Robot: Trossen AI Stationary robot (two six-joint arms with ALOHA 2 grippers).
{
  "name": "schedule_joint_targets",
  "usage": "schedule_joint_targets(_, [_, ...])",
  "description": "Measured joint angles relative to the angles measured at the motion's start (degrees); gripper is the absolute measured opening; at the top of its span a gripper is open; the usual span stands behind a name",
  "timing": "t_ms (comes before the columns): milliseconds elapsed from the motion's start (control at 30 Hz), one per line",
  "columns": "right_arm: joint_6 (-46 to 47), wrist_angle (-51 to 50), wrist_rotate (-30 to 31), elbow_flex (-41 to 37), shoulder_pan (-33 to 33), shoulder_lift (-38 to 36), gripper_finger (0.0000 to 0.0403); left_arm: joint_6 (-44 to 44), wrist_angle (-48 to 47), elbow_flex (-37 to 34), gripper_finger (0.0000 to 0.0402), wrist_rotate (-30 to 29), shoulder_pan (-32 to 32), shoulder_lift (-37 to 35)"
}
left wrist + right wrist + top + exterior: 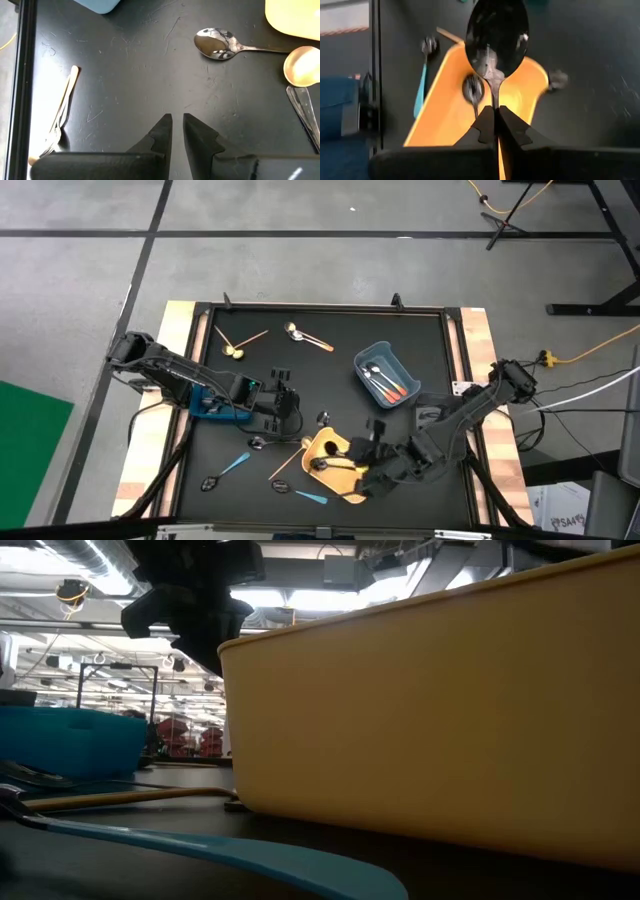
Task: Sort silverware by color (type)
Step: Put the black spoon into the yellow bin
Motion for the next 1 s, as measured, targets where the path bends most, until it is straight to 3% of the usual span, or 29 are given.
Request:
schedule_joint_targets(200, [-6.1, 9.1, -3.5, 0.0, -2.1, 3.2, 0.0001, 0.0, 0.0, 0.0, 0.0040, 0.1, 0.0, 0.0])
schedule_joint_targets(467, [-6.2, 7.1, -7.7, 0.0, -2.3, 8.0, 0.0001, 0.0, 0.0, 0.0, 0.0040, 0.2, 0.0, 0.0])
schedule_joint_targets(1000, [-6.5, 9.3, -13.7, -4.9, -5.3, 8.3, 0.0001, 0.0, 0.0, 0.0, 0.0040, 0.2, 0.0, 0.0])
